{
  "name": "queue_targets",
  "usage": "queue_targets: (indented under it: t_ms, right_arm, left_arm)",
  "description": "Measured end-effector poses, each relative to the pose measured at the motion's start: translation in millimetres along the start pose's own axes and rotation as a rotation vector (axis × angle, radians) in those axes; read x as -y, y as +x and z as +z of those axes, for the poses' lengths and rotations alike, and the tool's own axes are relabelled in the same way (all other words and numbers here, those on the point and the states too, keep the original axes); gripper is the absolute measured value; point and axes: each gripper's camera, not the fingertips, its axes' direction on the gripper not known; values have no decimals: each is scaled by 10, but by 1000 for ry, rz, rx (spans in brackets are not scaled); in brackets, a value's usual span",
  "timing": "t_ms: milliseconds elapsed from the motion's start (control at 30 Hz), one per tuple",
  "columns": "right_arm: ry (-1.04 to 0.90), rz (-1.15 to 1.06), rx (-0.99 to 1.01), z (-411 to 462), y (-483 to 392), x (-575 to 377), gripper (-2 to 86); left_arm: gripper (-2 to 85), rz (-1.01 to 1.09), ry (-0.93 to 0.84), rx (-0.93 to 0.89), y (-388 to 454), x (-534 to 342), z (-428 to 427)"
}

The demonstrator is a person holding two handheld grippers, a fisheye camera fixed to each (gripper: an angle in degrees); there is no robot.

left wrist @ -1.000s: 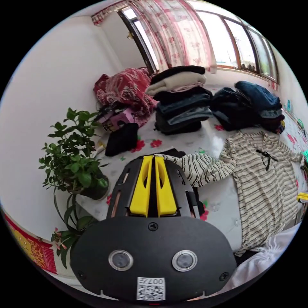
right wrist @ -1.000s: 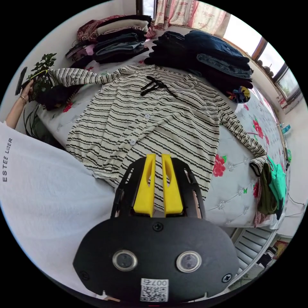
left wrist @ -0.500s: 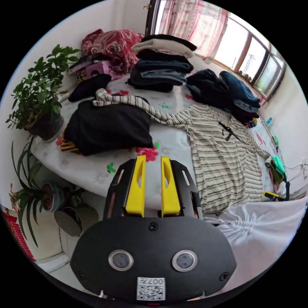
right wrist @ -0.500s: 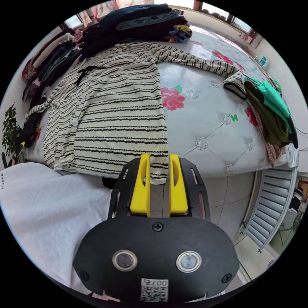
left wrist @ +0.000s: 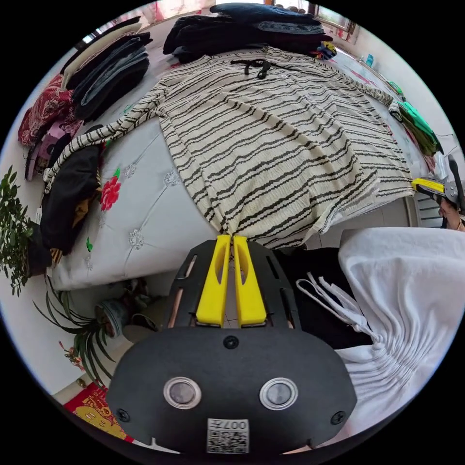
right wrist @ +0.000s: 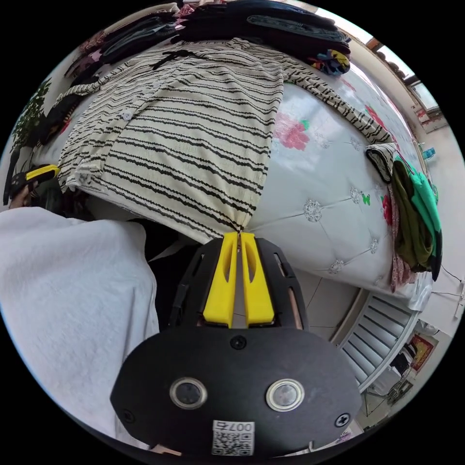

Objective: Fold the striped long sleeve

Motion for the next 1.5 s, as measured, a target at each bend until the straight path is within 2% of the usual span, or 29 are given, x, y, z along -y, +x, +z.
queue_targets:
  t_ms: [167, 267, 367, 500, 700, 933, 1200, 1300, 1400, 1500]
  right_arm:
    - [33, 25, 62, 142, 228, -456, -2]
    - [47, 74, 34, 167, 278, -605, -2]
    - [209, 3, -1, -139, 110, -619, -2]
    - [340, -194, 130, -418, -427, -313, -2]
    - [358, -333, 236, -472, -1196, 294, 0]
    - [367, -370, 163, -632, -1482, 674, -1]
    - [328, -159, 208, -675, -1422, 1073, -2]
    - [323, -149, 186, -736, -1524, 1196, -2]
    - [316, -163, 136, -771, -1616, 1303, -2]
    - [305, -150, 121, -787, -1637, 1409, -2]
  left_arm:
    - [-2, -137, -29, -119, -230, -471, 57]
    - [11, -195, -27, -109, -292, -682, 52]
    - [31, -251, -33, -98, -446, -796, -27]
    - [56, -396, 103, -164, -871, -863, -318]
    - [88, -597, 329, -251, -1768, -625, -737]
    - [92, -652, 473, -65, -3213, -162, -1191]
    - [110, -489, 404, 187, -4219, 695, -1131]
    - [106, -484, 342, 171, -4460, 1017, -862]
    - [60, -533, 217, 156, -4606, 1257, -457]
    - [7, -577, 232, 132, -4653, 1254, -415]
